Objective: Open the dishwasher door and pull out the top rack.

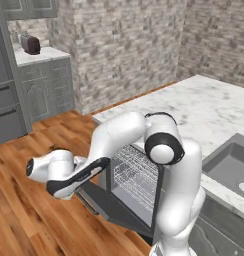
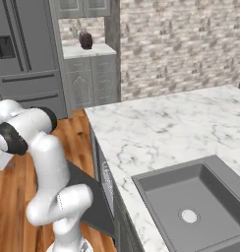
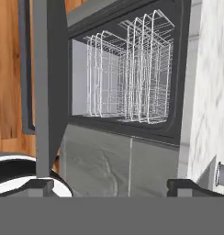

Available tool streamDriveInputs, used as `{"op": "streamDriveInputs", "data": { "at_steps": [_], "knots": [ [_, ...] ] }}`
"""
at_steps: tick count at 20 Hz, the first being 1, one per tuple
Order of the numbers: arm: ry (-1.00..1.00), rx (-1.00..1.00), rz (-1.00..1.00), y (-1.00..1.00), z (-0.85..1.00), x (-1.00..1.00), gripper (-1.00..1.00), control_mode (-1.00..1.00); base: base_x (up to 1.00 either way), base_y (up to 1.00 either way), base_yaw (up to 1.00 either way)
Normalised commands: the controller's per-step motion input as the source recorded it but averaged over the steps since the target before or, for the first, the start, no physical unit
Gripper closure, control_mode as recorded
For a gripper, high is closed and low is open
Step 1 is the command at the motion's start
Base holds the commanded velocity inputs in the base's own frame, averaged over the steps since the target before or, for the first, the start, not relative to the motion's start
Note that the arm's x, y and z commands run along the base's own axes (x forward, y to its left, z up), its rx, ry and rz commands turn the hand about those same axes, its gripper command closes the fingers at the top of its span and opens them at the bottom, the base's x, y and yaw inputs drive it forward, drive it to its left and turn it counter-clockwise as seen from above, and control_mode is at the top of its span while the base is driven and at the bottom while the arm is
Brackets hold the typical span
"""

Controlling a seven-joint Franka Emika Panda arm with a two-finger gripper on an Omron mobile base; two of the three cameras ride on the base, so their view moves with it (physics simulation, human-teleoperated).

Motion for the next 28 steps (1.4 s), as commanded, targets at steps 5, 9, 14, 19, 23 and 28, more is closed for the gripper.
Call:
{"op": "streamDriveInputs", "data": {
  "at_steps": [5,9,14,19,23,28],
  "knots": [
    [0.01,-0.05,-0.06,-0.50,0.98,0.00,-1.00,-1.00,0.00,0.00,0.00],
    [-0.01,-0.19,-0.03,-0.54,0.99,0.00,-1.00,-1.00,0.00,0.00,0.00],
    [0.15,-0.19,-0.18,-0.64,0.52,0.00,-1.00,-1.00,0.00,0.00,0.00],
    [0.37,-0.22,-0.05,-0.76,0.07,-0.02,-1.00,-1.00,0.00,0.00,0.00],
    [0.55,-0.34,0.11,-0.40,0.00,-0.34,-1.00,-1.00,0.00,0.00,0.00],
    [0.57,-0.20,0.21,-0.59,0.00,-0.56,-1.00,-1.00,0.00,0.00,0.00]
  ]
}}
